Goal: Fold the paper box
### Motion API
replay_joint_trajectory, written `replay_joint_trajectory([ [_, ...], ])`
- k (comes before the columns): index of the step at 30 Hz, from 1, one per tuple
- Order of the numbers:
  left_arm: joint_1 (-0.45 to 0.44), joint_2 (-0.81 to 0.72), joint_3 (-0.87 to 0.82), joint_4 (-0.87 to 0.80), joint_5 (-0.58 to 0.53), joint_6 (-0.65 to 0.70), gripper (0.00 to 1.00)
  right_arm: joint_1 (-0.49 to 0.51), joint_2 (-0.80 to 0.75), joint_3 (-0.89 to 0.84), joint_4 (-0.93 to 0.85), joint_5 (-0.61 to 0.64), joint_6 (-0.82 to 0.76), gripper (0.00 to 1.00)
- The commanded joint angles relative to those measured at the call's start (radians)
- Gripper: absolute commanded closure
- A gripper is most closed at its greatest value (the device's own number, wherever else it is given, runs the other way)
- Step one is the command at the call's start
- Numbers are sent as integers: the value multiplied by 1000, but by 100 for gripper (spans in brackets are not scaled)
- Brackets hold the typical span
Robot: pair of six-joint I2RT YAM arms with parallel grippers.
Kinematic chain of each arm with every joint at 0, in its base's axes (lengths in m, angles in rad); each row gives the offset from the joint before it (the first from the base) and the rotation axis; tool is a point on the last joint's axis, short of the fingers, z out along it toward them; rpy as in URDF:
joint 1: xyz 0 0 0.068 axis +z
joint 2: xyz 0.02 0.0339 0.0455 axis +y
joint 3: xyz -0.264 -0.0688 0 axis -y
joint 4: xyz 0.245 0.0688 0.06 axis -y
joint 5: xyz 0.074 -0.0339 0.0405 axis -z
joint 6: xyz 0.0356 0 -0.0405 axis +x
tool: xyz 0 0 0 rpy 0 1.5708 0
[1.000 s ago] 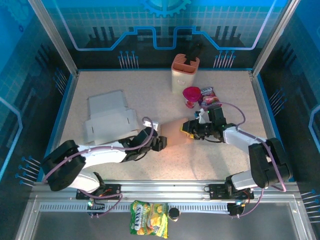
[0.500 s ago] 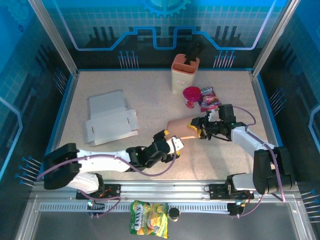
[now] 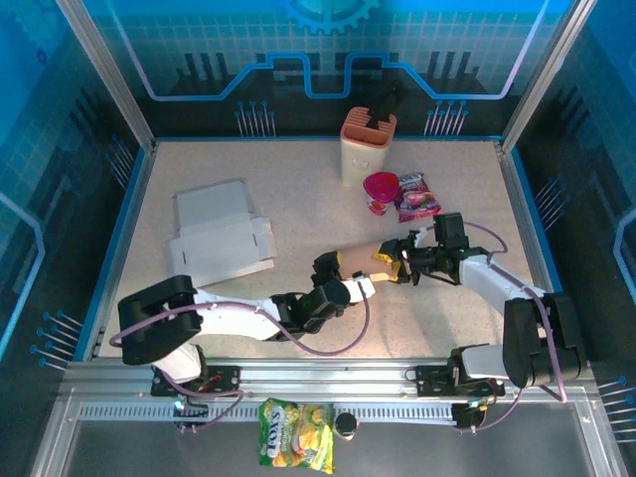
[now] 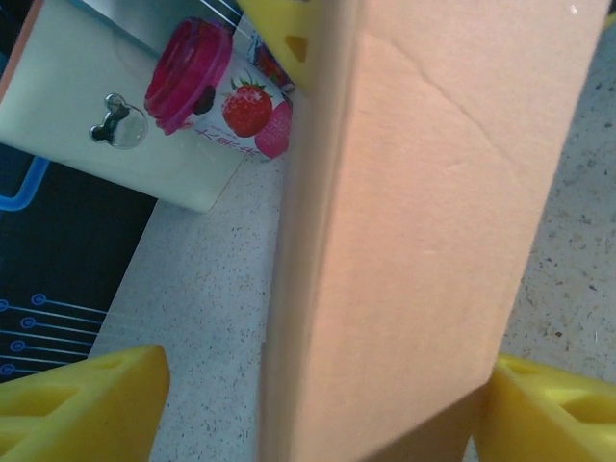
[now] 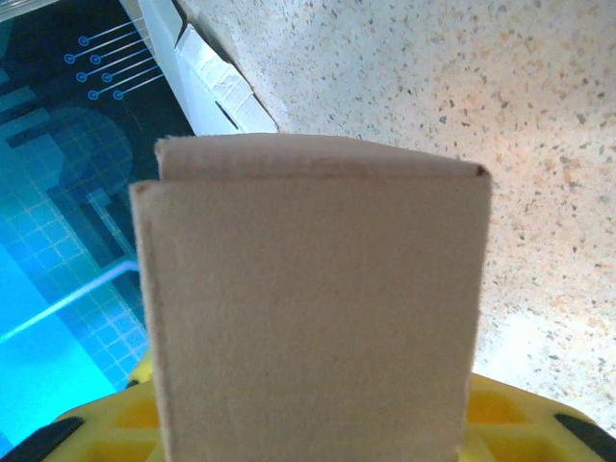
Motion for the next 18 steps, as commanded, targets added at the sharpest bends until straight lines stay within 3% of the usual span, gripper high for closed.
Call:
replay_joint_trajectory([
  [1,-2,19,35,41,-11,35,27,-17,-1,-19,41,-48,45,58],
  [5,-1,31,61,4,0,46,41,-18,11,-31,68,-65,67,58],
  [11,2,8,83,-83,40,27,53,-35,25,-50,91,-86,88,53],
  [18,10,-52,154,-379,172,-59,62,-111,-27,-81,92,-99,73,29],
])
